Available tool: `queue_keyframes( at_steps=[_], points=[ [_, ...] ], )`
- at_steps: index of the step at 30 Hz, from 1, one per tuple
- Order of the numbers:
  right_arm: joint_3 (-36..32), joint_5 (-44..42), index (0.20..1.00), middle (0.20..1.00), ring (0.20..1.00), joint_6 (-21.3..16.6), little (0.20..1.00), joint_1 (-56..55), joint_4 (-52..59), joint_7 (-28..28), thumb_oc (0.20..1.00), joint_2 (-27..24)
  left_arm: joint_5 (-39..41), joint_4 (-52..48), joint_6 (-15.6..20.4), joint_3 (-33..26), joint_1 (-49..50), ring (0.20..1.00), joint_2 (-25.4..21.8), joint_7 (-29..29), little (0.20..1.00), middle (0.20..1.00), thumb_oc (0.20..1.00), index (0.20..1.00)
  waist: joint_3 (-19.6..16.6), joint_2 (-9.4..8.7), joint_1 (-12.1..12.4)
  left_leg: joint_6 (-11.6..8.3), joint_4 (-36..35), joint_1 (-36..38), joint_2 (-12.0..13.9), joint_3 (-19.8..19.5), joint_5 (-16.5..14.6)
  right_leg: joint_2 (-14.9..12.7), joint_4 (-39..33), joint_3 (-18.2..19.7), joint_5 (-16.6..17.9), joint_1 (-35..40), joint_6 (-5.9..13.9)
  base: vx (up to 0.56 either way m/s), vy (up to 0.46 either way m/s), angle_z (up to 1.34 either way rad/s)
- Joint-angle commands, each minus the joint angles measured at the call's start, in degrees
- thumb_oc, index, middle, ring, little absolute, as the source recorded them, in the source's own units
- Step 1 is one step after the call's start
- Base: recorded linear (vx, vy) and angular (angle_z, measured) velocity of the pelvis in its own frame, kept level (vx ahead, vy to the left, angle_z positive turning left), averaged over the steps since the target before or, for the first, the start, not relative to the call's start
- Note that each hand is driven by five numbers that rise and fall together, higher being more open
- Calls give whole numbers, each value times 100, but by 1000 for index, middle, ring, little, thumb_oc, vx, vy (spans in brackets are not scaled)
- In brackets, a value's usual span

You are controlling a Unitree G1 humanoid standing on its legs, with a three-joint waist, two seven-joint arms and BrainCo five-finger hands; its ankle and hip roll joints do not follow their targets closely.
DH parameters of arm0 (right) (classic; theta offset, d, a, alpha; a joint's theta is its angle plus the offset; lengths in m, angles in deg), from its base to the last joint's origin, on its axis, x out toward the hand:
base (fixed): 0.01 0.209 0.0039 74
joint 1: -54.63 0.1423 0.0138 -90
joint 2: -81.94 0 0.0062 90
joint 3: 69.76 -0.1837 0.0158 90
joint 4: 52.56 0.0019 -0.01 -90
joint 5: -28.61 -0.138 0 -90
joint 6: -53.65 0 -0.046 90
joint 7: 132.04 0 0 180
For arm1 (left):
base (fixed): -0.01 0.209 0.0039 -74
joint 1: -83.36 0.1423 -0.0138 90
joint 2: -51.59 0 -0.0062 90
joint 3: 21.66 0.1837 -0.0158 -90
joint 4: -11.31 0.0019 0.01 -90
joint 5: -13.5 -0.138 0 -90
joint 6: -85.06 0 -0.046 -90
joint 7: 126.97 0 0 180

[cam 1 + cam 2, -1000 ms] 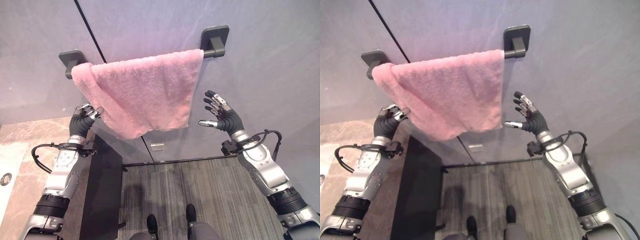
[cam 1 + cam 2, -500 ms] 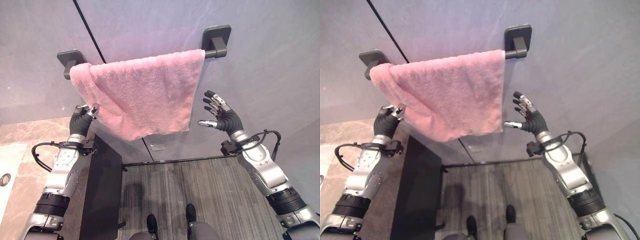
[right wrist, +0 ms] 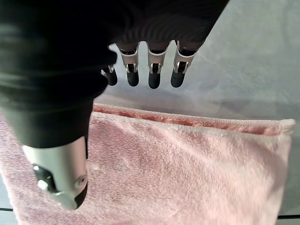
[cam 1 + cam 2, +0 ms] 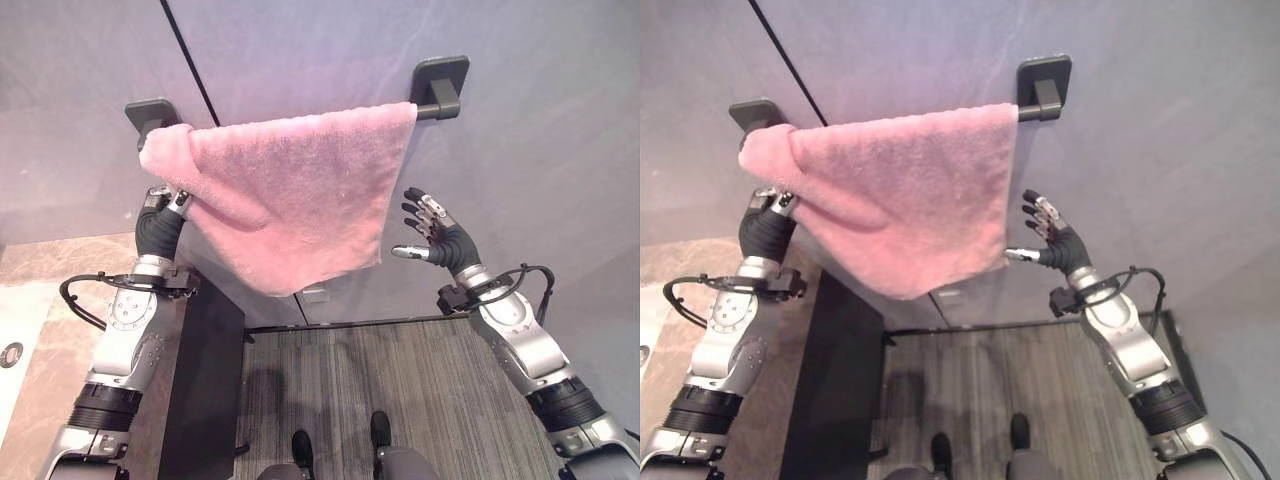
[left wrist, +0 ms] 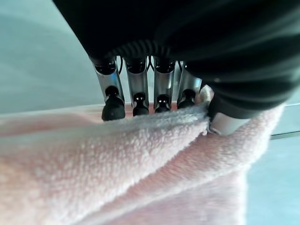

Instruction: Put brush and paste in cup on sink, flatten towel.

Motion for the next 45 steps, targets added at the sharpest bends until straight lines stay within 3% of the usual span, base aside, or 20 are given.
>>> queue_keyframes(
  at_steps=[1,3,7,13,15,16,17,21,22,24,25,45],
  points=[
    [77,28,1000,1000,1000,-290,1000,-50,266,48,1000,205,173,-118,574,-357,-303,200,-26,-257,200,200,200,200,-247,-421,-25,-5,435,381,-389,61,-508,-442,-709,349,439,297,484,0,0,0],
    [87,54,1000,1000,1000,-245,1000,-128,269,53,1000,228,188,69,491,-383,-86,200,175,-325,200,200,200,200,-233,-420,-27,-4,436,386,-392,64,-517,-449,-706,347,434,302,483,0,0,0],
    [89,82,1000,1000,1000,-194,1000,-142,317,54,1000,173,-328,322,277,-370,57,200,-66,-401,200,200,200,200,-229,-401,-13,1,442,380,-396,67,-515,-455,-705,350,443,297,484,0,0,0],
    [25,94,1000,1000,1000,-204,1000,-192,253,58,1000,167,-101,141,342,-489,123,200,-75,-342,200,200,200,200,-230,-376,-3,0,445,363,-407,43,-511,-474,-707,329,443,291,488,4,1,8],
    [65,113,1000,1000,1000,-173,1000,-143,241,62,1000,152,-711,221,210,-454,47,200,-423,-492,200,200,200,200,-229,-361,17,-5,444,337,-407,36,-498,-478,-707,321,447,278,489,-2,0,2],
    [69,99,1000,1000,1000,-166,1000,-122,260,50,1000,152,-551,141,277,-488,0,200,-415,-480,200,200,200,200,-235,-359,20,-7,444,330,-407,36,-497,-482,-707,314,447,273,491,0,0,0],
    [80,83,1000,1000,1000,-177,1000,-176,273,15,1000,177,106,-38,431,-558,29,200,-117,-331,200,200,200,200,-237,-373,16,-8,453,324,-406,31,-506,-492,-706,309,444,269,492,0,0,0],
    [127,104,1000,1000,1000,-175,1000,-154,232,35,1000,192,-321,77,380,-479,-34,200,-228,-451,200,200,200,200,-250,-355,9,-10,448,330,-408,22,-502,-490,-709,313,432,279,483,0,0,0],
    [105,102,1000,1000,1000,-193,1000,-177,260,30,1000,202,140,-62,497,-564,-29,200,-26,-389,200,200,200,200,-250,-364,5,-8,448,332,-409,10,-510,-494,-704,315,429,274,483,0,0,0],
    [113,130,1000,1000,1000,-186,1000,-214,226,36,1000,203,80,45,441,-552,54,200,44,-429,200,200,200,200,-245,-357,-3,-6,445,335,-407,16,-515,-496,-704,313,428,273,481,0,0,0],
    [118,90,1000,1000,1000,-180,1000,-189,251,63,1000,210,-450,235,289,-510,66,200,-155,-558,200,200,200,200,-248,-341,-3,-6,438,338,-413,17,-507,-489,-704,326,422,276,471,0,0,0],
    [131,228,1000,1000,1000,-84,1000,642,166,329,1000,-33,-123,63,248,-305,-6,200,-106,-361,200,200,200,200,-161,-384,107,7,439,221,-404,-32,-486,-485,-707,308,444,164,461,0,0,1]
  ],
)
